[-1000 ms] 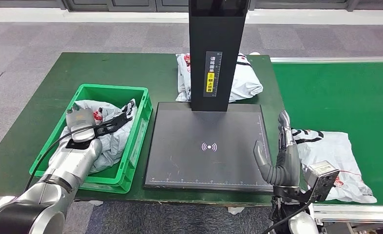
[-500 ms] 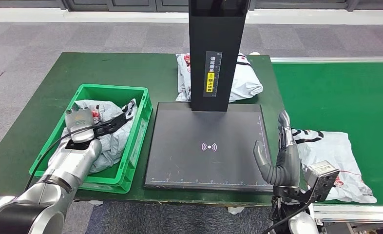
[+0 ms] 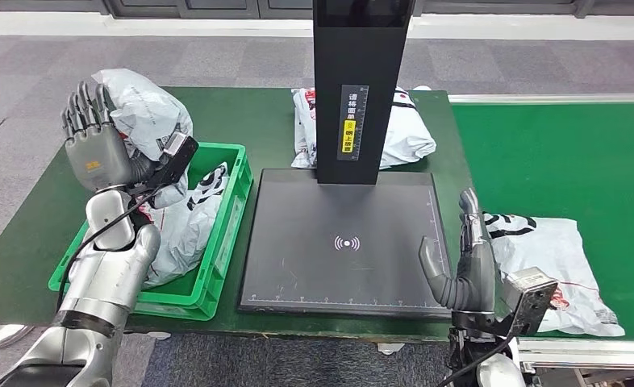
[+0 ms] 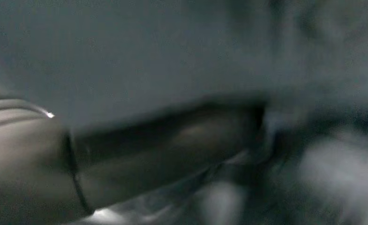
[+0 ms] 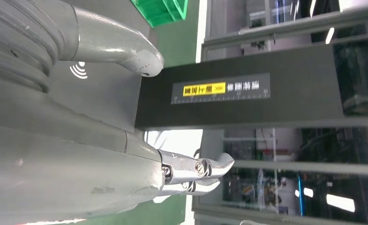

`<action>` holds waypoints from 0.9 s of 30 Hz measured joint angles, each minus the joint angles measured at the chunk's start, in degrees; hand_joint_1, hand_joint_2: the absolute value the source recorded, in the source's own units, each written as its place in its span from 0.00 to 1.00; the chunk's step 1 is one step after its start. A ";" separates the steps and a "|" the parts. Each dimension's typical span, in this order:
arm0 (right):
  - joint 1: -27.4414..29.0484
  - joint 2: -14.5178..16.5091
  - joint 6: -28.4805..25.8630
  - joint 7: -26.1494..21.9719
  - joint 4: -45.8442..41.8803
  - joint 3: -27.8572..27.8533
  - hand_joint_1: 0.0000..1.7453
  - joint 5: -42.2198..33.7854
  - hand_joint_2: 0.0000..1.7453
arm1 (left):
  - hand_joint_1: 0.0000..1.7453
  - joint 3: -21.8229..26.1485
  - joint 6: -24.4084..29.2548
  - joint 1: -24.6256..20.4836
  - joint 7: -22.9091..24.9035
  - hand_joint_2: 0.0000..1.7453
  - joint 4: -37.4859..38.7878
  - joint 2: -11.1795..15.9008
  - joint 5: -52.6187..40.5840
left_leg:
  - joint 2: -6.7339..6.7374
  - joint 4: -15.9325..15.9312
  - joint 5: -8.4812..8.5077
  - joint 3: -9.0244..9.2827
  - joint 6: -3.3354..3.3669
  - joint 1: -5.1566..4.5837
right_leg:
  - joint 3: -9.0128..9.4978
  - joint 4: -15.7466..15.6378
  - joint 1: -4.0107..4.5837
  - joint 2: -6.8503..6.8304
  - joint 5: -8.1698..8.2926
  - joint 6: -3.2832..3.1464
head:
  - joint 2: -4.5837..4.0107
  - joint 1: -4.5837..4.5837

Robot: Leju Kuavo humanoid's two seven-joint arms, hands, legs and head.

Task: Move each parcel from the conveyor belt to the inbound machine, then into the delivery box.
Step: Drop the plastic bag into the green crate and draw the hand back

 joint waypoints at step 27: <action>1.81 -0.22 0.97 0.21 -0.36 0.00 0.00 -1.01 1.00 | 0.00 -5.51 -19.81 -1.87 17.30 0.00 2.67 2.00 0.00 | -0.01 0.00 0.03 0.00 -0.02 0.01 | 0.00 0.00 0.04 -0.03 0.02 -0.03 | 0.00 -0.01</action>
